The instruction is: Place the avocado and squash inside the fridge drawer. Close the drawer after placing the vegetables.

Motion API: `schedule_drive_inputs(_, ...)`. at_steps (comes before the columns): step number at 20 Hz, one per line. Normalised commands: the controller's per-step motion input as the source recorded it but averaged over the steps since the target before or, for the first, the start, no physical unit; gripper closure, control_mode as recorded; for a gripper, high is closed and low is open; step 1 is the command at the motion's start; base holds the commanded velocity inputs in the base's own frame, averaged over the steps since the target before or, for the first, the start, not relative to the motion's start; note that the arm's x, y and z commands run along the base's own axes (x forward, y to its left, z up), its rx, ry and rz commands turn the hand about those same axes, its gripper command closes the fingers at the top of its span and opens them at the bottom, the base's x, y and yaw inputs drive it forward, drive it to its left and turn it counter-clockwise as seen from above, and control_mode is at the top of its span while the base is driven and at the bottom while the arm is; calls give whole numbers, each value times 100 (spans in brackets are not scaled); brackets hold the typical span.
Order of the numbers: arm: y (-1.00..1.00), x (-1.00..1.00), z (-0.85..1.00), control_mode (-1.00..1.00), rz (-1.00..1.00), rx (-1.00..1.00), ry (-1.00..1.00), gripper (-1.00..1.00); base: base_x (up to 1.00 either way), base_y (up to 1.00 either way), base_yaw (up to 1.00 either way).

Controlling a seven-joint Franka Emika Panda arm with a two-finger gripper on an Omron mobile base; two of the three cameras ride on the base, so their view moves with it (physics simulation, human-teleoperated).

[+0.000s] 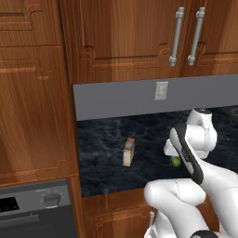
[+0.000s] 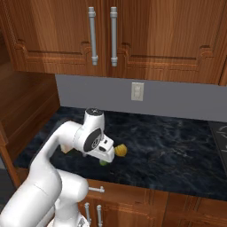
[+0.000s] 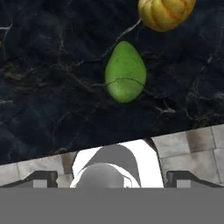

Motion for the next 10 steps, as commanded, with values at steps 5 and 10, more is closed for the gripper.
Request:
schedule_drive_inputs(5,-2,61,-51,-100,0,0,17,-100,0,0,0)
schedule_drive_inputs(10,-21,40,-36,-100,0,2,1,-100,0,0,0)
